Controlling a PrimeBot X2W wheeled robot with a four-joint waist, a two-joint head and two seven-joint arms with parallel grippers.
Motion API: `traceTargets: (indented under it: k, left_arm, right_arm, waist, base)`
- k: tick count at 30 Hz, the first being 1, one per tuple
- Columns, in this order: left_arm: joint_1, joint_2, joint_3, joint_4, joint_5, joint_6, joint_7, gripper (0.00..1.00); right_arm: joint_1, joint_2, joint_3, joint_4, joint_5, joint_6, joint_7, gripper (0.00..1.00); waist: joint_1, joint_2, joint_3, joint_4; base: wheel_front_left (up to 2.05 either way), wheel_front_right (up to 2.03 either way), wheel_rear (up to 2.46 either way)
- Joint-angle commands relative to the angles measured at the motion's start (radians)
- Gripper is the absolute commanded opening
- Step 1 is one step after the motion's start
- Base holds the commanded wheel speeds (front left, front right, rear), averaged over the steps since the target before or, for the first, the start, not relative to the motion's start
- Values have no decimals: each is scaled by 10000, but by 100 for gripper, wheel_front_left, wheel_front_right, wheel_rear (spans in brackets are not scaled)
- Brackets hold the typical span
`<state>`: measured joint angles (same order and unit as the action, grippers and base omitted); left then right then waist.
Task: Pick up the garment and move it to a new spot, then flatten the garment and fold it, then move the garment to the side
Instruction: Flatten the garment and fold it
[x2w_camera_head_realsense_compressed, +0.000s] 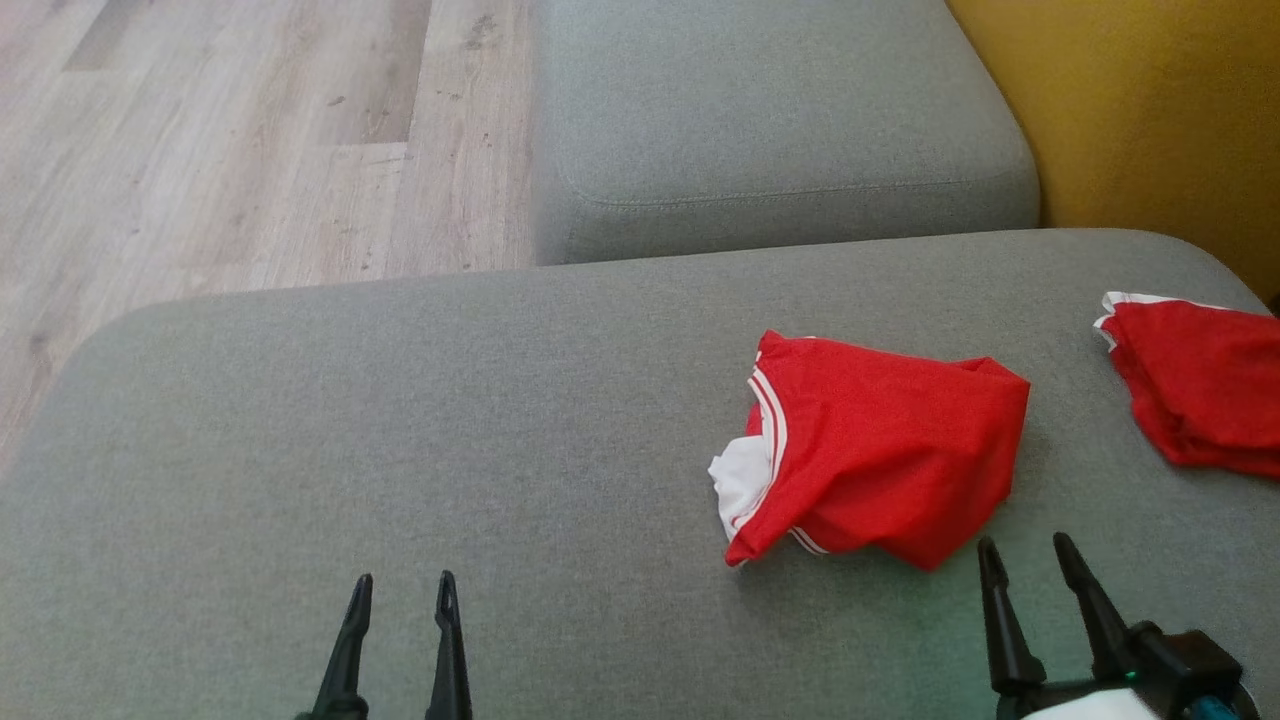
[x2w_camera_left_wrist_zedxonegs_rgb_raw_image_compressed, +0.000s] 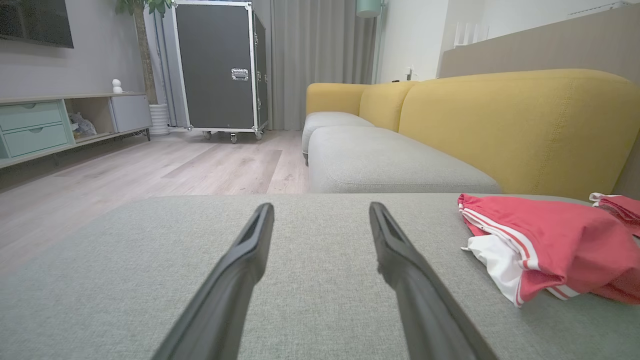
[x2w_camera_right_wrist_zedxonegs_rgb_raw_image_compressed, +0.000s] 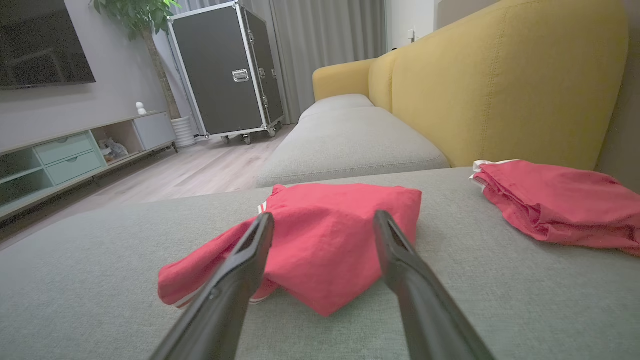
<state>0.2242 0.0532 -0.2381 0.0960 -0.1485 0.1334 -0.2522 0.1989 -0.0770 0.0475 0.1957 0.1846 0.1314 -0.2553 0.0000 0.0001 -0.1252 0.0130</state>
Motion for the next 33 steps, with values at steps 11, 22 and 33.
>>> traceTargets:
  k: [11,22,33]
  left_arm:
    - [-348,-30,232,-197,119,-24,-95,100]
    - [-325,-30,140,-159,153,-77,-95,100]
    - [-434,-30,-71,71,-1,-237,-95,100]
  right_arm:
    - [-268,-311,458,-306,-236,-7,-65,100]
    - [-314,-336,516,-298,-184,-7,-65,100]
    - [-339,-423,579,-320,-188,-7,-65,100]
  waist:
    - [0,-1,50,45]
    - [0,-1,78,6]
    - [0,-1,153,-104]
  base:
    - [0,0,0]
    - [0,0,0]
    - [0,0,0]
